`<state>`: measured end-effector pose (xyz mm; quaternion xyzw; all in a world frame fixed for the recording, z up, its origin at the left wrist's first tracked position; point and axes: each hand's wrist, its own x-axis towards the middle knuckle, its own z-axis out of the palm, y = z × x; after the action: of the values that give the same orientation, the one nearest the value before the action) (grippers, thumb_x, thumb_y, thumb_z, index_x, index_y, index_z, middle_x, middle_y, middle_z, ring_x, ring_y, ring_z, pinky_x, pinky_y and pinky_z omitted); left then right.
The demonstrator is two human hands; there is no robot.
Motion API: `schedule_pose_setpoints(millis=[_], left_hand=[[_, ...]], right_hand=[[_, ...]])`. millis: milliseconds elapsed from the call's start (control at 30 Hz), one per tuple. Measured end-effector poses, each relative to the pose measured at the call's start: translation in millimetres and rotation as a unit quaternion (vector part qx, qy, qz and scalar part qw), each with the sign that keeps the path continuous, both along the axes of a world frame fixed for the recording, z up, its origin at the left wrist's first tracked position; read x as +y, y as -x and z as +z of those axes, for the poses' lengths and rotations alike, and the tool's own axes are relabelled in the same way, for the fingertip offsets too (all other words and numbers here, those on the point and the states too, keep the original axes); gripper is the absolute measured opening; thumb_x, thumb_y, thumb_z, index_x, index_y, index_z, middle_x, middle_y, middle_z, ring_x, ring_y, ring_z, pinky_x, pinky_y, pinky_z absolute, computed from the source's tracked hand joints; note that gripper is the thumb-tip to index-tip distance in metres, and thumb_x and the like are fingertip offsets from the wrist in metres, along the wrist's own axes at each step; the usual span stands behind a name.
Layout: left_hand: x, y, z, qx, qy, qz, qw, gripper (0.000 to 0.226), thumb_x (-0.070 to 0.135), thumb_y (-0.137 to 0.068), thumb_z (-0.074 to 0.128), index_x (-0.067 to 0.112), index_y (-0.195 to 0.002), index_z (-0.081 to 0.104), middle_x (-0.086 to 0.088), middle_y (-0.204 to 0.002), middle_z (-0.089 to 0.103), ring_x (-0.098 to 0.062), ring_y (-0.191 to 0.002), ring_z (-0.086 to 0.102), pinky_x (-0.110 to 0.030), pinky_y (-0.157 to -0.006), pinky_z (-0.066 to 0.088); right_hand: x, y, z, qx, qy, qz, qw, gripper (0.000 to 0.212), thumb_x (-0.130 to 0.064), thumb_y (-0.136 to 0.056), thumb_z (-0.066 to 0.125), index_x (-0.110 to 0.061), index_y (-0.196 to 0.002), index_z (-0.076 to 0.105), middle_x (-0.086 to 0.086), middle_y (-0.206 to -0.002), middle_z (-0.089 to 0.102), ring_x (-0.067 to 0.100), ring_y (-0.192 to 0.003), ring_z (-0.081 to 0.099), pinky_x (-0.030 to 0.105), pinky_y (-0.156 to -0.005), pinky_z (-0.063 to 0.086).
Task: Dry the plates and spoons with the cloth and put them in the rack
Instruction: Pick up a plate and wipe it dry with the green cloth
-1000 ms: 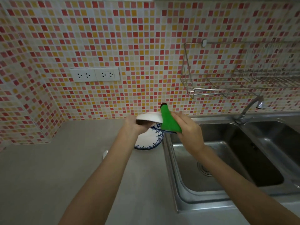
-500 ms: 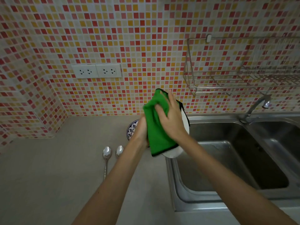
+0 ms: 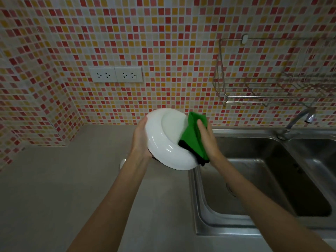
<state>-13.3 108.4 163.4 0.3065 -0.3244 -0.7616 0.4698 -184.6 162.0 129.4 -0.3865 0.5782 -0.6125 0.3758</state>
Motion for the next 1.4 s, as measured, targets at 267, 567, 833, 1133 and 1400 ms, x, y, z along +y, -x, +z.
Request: schedule_pose_setpoints(millis=[267, 567, 833, 1133, 1400], left_hand=[[14, 23, 7, -0.02, -0.027, -0.044, 0.998, 0.045, 0.043, -0.095, 0.038, 0.008, -0.113, 0.061, -0.015, -0.099, 0.068, -0.027, -0.088, 0.065, -0.036, -0.072, 0.055], [14, 29, 19, -0.104, 0.094, -0.076, 0.987, 0.032, 0.03, -0.097, 0.041, 0.012, -0.112, 0.063, -0.007, -0.092, 0.07, -0.022, -0.083, 0.066, -0.029, -0.07, 0.055], [3, 8, 15, -0.012, 0.05, -0.011, 0.999, 0.031, 0.03, -0.098, 0.037, 0.014, -0.104, 0.064, -0.004, -0.089, 0.07, -0.023, -0.081, 0.067, -0.034, -0.073, 0.055], [3, 30, 11, -0.027, -0.026, 0.058, 0.998, 0.049, 0.04, -0.095, 0.041, 0.01, -0.133, 0.05, -0.018, -0.123, 0.06, -0.032, -0.098, 0.061, -0.037, -0.072, 0.053], [21, 49, 17, -0.087, 0.051, -0.039, 0.994, 0.029, 0.033, -0.097, 0.043, 0.015, -0.103, 0.065, -0.008, -0.09, 0.068, -0.024, -0.086, 0.064, -0.035, -0.077, 0.052]], right_hand=[[26, -54, 4, 0.418, 0.151, -0.085, 0.892, 0.064, -0.054, -0.09, 0.04, -0.019, -0.142, 0.034, 0.0, -0.146, 0.042, 0.019, -0.135, 0.038, 0.043, -0.108, 0.035], [-45, -10, 71, 0.247, 0.023, 0.026, 0.968, 0.047, -0.046, -0.084, 0.051, -0.018, -0.122, 0.052, 0.003, -0.11, 0.06, 0.023, -0.098, 0.06, 0.042, -0.083, 0.053], [-23, 37, 22, 0.029, -0.081, 0.017, 0.996, 0.033, -0.031, -0.098, 0.044, -0.005, -0.108, 0.062, 0.005, -0.085, 0.063, 0.021, -0.077, 0.058, 0.035, -0.079, 0.049], [18, -27, -15, 0.311, 0.083, -0.099, 0.942, 0.076, -0.068, -0.087, 0.028, -0.013, -0.136, 0.043, 0.007, -0.14, 0.048, 0.024, -0.133, 0.04, 0.049, -0.109, 0.033], [-25, -22, 61, 0.358, 0.066, -0.022, 0.931, 0.056, -0.052, -0.085, 0.04, -0.016, -0.124, 0.056, 0.009, -0.124, 0.061, 0.028, -0.12, 0.052, 0.05, -0.104, 0.038]])
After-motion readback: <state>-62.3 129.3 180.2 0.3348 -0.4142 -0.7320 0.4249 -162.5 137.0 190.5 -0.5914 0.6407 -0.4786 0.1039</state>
